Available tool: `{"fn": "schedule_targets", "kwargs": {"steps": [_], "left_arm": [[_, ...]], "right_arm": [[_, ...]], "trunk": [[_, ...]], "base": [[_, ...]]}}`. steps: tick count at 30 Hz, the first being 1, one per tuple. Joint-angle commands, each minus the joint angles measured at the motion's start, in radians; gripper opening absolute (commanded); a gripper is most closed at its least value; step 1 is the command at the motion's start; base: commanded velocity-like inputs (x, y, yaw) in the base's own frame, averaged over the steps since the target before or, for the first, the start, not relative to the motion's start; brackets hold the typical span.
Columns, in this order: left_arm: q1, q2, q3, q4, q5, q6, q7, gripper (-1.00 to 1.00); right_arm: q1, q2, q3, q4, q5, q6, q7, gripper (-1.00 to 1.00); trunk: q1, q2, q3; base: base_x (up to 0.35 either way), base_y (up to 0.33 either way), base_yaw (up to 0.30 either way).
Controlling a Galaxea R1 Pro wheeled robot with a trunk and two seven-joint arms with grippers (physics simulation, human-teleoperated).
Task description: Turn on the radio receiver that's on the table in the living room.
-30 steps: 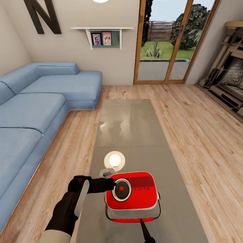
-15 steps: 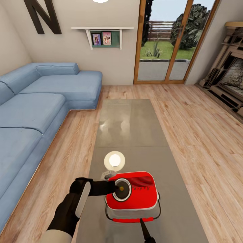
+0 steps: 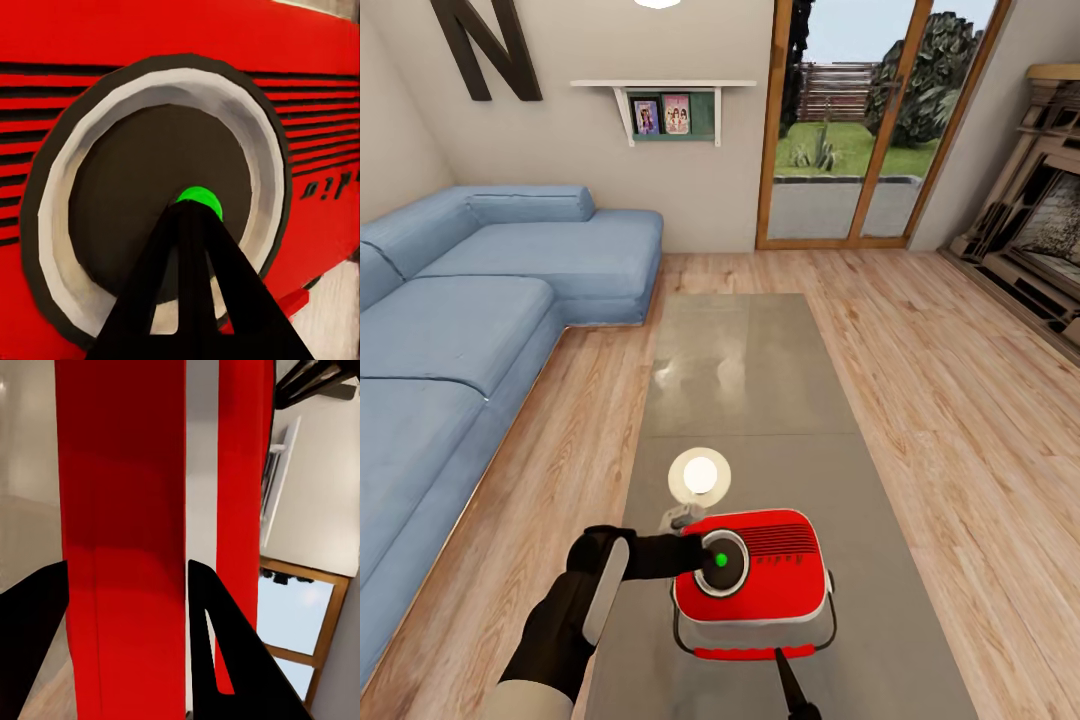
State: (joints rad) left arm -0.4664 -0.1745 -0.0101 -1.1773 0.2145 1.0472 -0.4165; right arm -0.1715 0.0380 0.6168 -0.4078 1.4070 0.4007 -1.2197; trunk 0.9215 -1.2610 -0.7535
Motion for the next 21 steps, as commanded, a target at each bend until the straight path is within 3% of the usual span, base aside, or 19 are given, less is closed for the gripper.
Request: {"fn": "schedule_targets", "kwargs": {"steps": [1, 2, 4, 7, 11, 15, 18, 21], "left_arm": [[0.0, 0.0, 0.0, -0.001, 0.006, 0.0, 0.0, -1.0], [0.0, 0.0, -0.001, -0.004, 0.028, 0.0, 0.001, -1.0], [0.0, 0.0, -0.002, -0.016, 0.041, 0.0, 0.001, -1.0], [0.0, 0.0, -0.002, -0.091, 0.061, 0.0, -0.001, -1.0], [0.0, 0.0, -0.005, -0.172, 0.147, 0.0, -0.003, -1.0], [0.0, 0.0, -0.009, -0.191, 0.17, 0.0, -0.003, -1.0], [0.001, 0.0, -0.009, -0.193, 0.173, 0.0, -0.002, -1.0], [0.001, 0.001, -0.007, -0.192, 0.169, -0.002, 0.0, -1.0]], "right_arm": [[0.0, -0.001, -0.001, -0.002, 0.002, 0.003, 0.003, -1.0], [0.0, -0.003, -0.015, -0.003, -0.005, 0.002, 0.025, -1.0], [0.0, -0.005, -0.045, -0.005, -0.01, -0.007, 0.059, -1.0], [0.0, -0.008, -0.077, -0.027, -0.015, -0.016, 0.161, -1.0], [0.0, -0.011, -0.096, -0.125, -0.017, -0.018, 0.298, -1.0], [0.0, -0.019, -0.154, -0.251, -0.017, -0.019, 0.411, -1.0], [0.0, -0.022, -0.211, -0.397, -0.017, -0.019, 0.555, -1.0], [0.0, -0.024, -0.257, -0.619, -0.016, -0.013, 0.78, -1.0]], "trunk": [[0.0, 0.0, 0.0], [0.0, 0.0, 0.0], [0.0, 0.0, 0.0], [0.0, 0.0, 0.0], [0.0, 0.0, 0.0], [0.0, 0.0, 0.0], [0.0, 0.0, 0.0], [0.0, 0.0, 0.0]], "base": [[0.0, 0.0, 0.0], [0.0, 0.0, 0.0], [0.0, 0.0, 0.0], [0.0, 0.0, 0.0], [0.0, 0.0, 0.0], [0.0, 0.0, 0.0], [0.0, 0.0, 0.0], [0.0, 0.0, 0.0]]}}
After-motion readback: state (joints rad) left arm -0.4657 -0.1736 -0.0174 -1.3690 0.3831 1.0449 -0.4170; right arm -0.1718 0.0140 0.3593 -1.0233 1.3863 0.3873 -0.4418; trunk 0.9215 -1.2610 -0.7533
